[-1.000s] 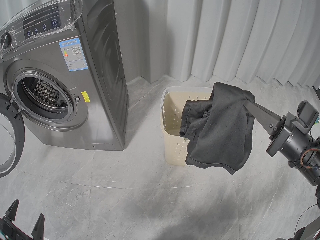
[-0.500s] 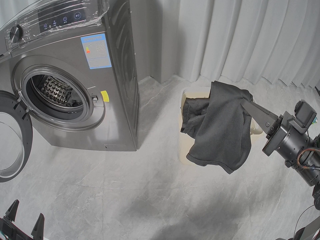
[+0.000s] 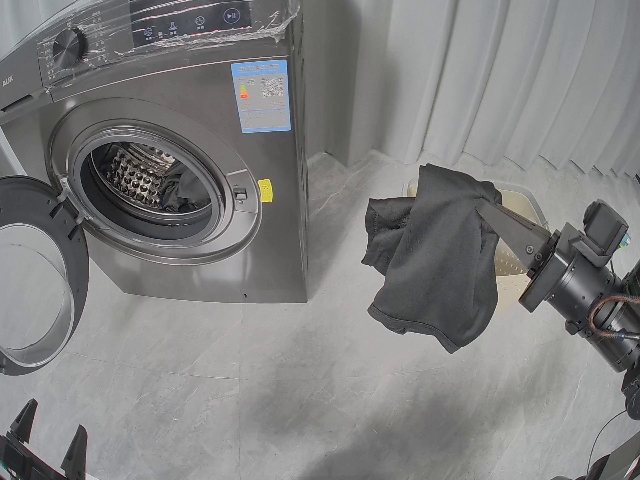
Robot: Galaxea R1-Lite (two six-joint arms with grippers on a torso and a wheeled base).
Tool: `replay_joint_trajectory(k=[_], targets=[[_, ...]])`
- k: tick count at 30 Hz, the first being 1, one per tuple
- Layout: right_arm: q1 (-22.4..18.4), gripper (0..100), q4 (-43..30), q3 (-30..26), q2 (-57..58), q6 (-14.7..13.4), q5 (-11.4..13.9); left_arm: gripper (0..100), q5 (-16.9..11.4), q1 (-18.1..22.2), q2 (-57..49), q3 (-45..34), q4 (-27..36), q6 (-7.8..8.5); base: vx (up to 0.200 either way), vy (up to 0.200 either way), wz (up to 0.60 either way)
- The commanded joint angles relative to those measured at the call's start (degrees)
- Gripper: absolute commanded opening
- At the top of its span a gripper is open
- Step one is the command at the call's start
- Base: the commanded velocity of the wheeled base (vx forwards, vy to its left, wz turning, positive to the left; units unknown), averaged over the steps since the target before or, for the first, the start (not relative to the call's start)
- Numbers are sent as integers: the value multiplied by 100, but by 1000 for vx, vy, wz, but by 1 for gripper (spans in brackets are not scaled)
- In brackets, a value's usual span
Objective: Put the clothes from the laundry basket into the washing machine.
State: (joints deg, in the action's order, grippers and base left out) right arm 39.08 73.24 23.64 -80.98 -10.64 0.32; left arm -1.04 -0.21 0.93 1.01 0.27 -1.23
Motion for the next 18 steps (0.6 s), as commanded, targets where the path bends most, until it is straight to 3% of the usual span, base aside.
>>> replay_joint_trajectory(k=[1,8,18], targets=[[3,0,6,1,-14,1,3,100,-2,3,-49,-92,0,0,0,0,0],[3,0,6,-17,-14,1,3,100,-2,3,-49,-92,0,9,-171,0,0],[3,0,6,-52,-23,1,3,100,-2,3,-49,-92,0,9,0,20,0]])
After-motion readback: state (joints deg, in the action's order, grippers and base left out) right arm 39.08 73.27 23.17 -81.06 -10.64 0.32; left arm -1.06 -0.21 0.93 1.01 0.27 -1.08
